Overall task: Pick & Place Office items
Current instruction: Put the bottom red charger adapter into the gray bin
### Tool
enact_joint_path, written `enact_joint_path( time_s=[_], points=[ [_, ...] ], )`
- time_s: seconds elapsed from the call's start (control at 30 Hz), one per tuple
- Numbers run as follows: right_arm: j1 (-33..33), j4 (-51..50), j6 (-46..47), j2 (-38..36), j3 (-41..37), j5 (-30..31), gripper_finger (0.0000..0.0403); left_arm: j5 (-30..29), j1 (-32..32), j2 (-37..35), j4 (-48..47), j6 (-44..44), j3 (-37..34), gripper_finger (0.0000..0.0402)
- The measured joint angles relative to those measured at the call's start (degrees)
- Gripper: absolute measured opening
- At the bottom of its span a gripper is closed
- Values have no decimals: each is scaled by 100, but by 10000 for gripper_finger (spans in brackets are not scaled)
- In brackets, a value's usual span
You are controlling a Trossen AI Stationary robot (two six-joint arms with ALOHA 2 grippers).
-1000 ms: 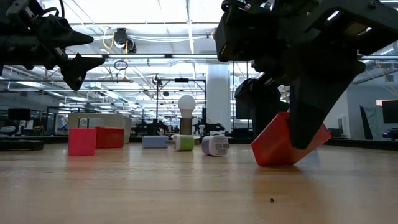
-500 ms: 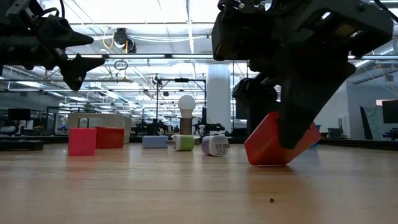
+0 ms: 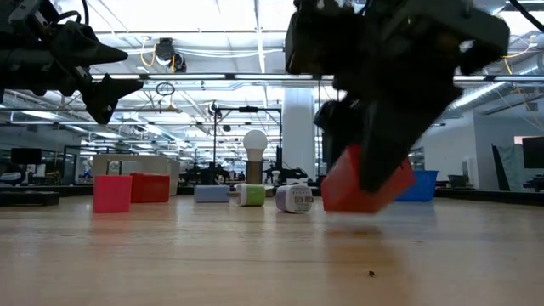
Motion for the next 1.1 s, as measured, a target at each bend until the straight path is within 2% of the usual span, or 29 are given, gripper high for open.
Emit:
enact_joint_path(
  time_s=[0.53, 0.87, 0.97, 1.1],
  points=[
    [2, 139, 81, -1786, 7, 1349, 274, -1, 2, 0, -7, 13, -1, 244],
    [-253, 711, -171, -1807, 7, 1618, 274, -15, 2, 2, -7, 503, 0, 244],
    [-399, 808, -178, -1778, 2, 1900, 274, -17, 1, 0, -7, 938, 0, 244],
    [-648, 1152, -66, -1798, 4, 1863, 274, -29, 2, 1, -14, 1889, -2, 244]
  ],
)
